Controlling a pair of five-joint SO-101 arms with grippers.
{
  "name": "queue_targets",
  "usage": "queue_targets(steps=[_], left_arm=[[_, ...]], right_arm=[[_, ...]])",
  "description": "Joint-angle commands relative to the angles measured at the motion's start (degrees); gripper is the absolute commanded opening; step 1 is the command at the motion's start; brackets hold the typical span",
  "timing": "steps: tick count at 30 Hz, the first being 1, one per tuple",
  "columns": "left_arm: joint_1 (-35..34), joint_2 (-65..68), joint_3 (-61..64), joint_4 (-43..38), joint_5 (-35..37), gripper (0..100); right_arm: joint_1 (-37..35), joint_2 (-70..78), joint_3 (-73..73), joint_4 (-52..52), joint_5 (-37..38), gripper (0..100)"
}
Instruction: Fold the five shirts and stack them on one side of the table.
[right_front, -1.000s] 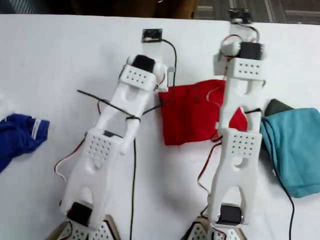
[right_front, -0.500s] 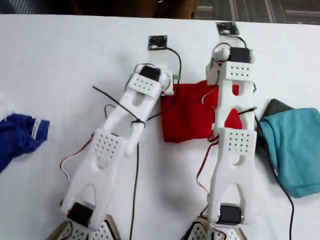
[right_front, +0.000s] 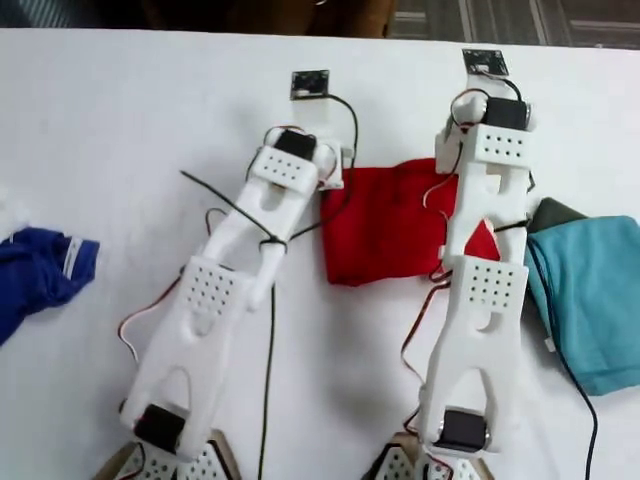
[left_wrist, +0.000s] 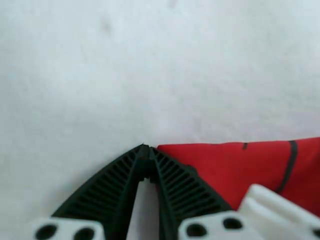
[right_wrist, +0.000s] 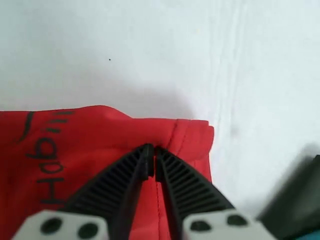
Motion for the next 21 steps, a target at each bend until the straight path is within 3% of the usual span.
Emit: queue_targets(steps=[1,5,15,21], left_arm=[[-1.7,-0.4,-1.7,0.3,0.4,3],[-1.8,-0.4,-1.7,0.4,0.4,3],[-3.4,-0.4,-1.7,2.6,0.4,3],[-3.4,-0.4,-1.7,2.6,0.4,3]], right_arm=[[1.9,-0.7,0.2,0.1,-1.6,1.7],[1.9,-1.0,-3.5,-0.3,-5.6,1.7],[-8.7,-0.1,-7.9,0.0,-6.2,1.7],[-7.4,3.9,-5.0,-0.4,-6.2,1.7]])
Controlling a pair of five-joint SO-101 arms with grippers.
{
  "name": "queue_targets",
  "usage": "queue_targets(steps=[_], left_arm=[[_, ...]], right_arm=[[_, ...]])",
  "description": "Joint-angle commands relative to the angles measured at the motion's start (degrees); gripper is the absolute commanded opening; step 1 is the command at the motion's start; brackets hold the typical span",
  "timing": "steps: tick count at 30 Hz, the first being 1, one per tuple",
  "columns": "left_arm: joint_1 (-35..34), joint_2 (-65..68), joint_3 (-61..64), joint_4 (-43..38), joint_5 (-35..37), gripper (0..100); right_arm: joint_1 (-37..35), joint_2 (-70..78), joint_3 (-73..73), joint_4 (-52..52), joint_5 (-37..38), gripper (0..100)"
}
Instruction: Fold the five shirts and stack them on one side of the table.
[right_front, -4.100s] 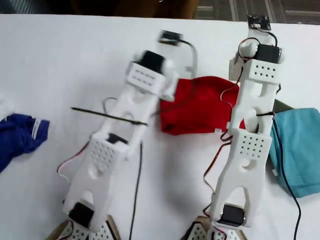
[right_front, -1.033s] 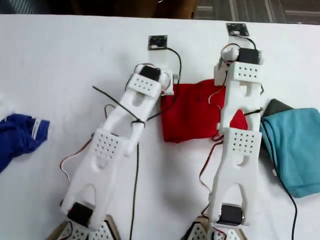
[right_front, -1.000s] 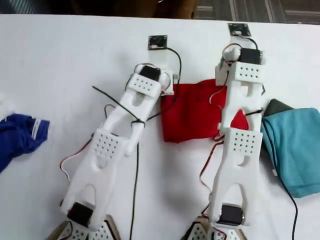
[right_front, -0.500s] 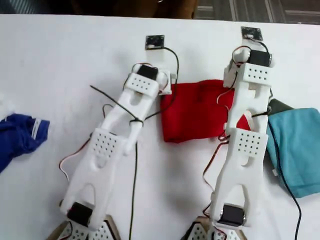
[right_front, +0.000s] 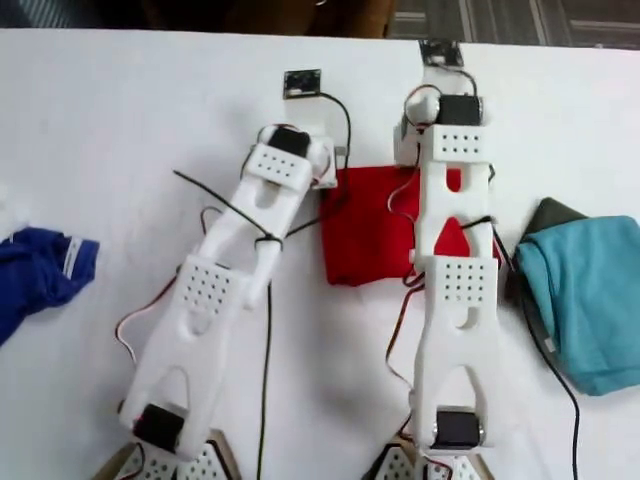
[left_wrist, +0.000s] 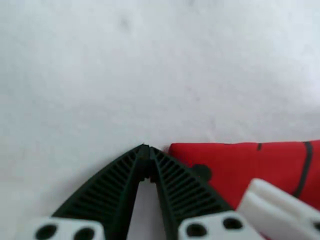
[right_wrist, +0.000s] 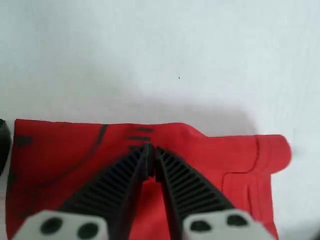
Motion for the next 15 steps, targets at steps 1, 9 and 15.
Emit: queue_targets(steps=[1,9,15], left_arm=[[-2.0,-0.4,-1.4,0.5,0.3,3],[-2.0,-0.4,-1.4,0.5,0.3,3],[-2.0,-0.4,-1.4,0.5,0.3,3]], right_arm=[[1.7,0.7,-0.4,-0.4,-0.4,1.7],[7.8,1.4,-0.4,-0.4,-0.4,1.7],[11.4,1.5,-0.4,-0.5,-0.3,1.7]])
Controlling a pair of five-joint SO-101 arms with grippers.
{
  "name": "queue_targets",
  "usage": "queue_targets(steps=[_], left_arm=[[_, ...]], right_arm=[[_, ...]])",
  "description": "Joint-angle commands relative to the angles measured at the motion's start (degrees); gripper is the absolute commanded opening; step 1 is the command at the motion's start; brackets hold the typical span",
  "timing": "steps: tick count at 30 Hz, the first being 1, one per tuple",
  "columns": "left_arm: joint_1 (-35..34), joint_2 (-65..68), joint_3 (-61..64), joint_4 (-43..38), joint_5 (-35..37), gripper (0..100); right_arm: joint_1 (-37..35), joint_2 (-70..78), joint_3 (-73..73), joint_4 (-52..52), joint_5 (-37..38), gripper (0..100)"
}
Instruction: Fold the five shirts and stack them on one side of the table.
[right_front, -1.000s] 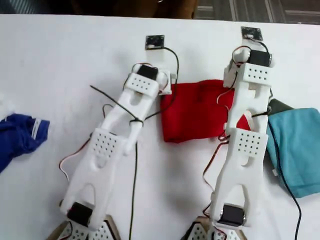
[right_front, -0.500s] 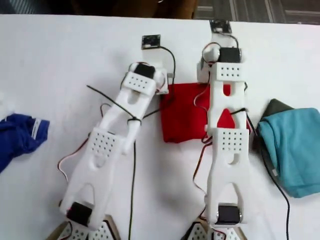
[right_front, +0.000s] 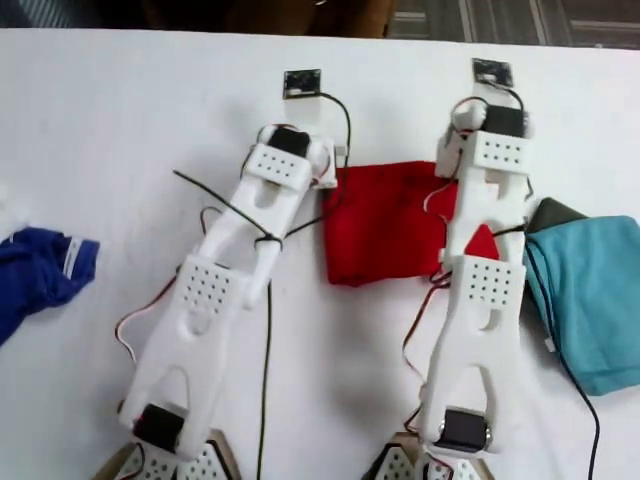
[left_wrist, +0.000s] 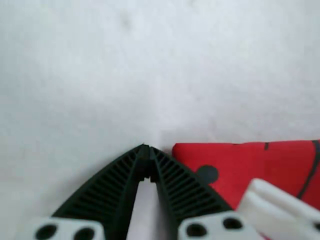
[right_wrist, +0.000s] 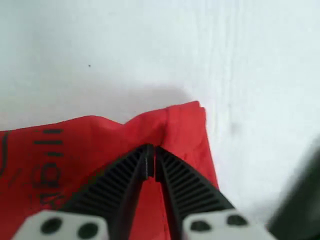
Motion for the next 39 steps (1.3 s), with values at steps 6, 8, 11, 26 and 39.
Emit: queue_targets(steps=[6,8,11,26,39], left_arm=[[-2.0,-0.4,-1.4,0.5,0.3,3],[-2.0,-0.4,-1.4,0.5,0.3,3],[-2.0,-0.4,-1.4,0.5,0.3,3],[-2.0,-0.4,-1.4,0.5,0.3,3],[-2.0,-0.4,-1.4,0.5,0.3,3]], right_arm=[[3.8,-1.6,-0.6,0.0,0.0,1.7],[3.8,-3.0,-0.5,1.2,0.0,1.7],[2.8,-5.9,-0.5,3.4,0.0,1.7],[-5.0,-4.5,4.0,3.9,-0.4,1.8],[2.9,-1.5,4.7,4.1,-0.1,1.8]])
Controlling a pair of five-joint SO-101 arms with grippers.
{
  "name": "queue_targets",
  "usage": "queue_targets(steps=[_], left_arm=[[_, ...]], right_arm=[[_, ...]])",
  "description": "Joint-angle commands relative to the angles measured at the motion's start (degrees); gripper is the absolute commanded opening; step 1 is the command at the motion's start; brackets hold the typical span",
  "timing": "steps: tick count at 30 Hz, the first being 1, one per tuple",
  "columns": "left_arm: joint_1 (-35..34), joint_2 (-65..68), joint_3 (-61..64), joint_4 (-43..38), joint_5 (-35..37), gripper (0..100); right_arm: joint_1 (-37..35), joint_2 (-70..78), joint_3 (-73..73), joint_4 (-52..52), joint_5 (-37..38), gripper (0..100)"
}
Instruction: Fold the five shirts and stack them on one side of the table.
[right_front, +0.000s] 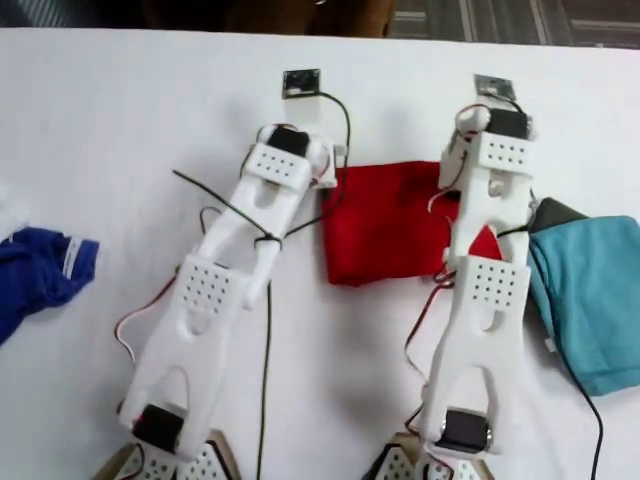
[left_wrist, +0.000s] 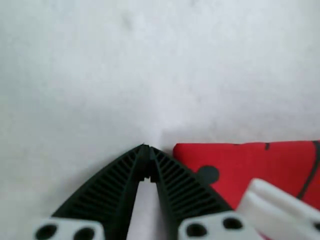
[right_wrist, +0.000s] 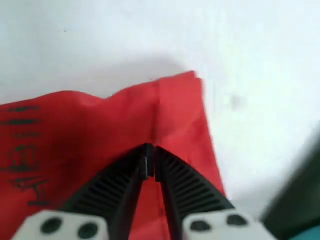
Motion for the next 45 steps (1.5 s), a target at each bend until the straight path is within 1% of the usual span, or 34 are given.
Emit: queue_targets(steps=[1,7,11,14,19,24,29,34,40,45], left_arm=[[-1.9,-0.4,-1.4,0.5,0.3,3],[-1.9,-0.4,-1.4,0.5,0.3,3],[-1.9,-0.4,-1.4,0.5,0.3,3],[-1.9,-0.4,-1.4,0.5,0.3,3],[-1.9,-0.4,-1.4,0.5,0.3,3],[-1.9,-0.4,-1.4,0.5,0.3,3],[-1.9,-0.4,-1.4,0.5,0.3,3],[-1.9,-0.4,-1.4,0.5,0.3,3],[-1.9,-0.4,-1.4,0.5,0.3,3],[-1.9,-0.4,-1.4,0.5,0.3,3]], right_arm=[[2.4,-0.8,-0.3,1.3,-0.1,1.8],[4.7,-1.8,-0.3,1.4,-0.3,1.8],[3.1,-6.8,2.4,1.4,-0.4,1.8],[0.6,-11.8,8.6,1.4,-0.4,1.8],[-4.2,-21.0,23.2,1.4,-0.4,1.8],[-5.1,-26.5,33.8,1.2,-0.4,1.8],[-3.8,-24.1,39.1,0.8,-0.4,1.8],[-0.8,-20.3,39.2,1.1,-0.4,1.8],[3.2,-19.6,39.1,1.2,0.0,1.8],[3.6,-19.7,39.1,1.3,0.1,1.8]])
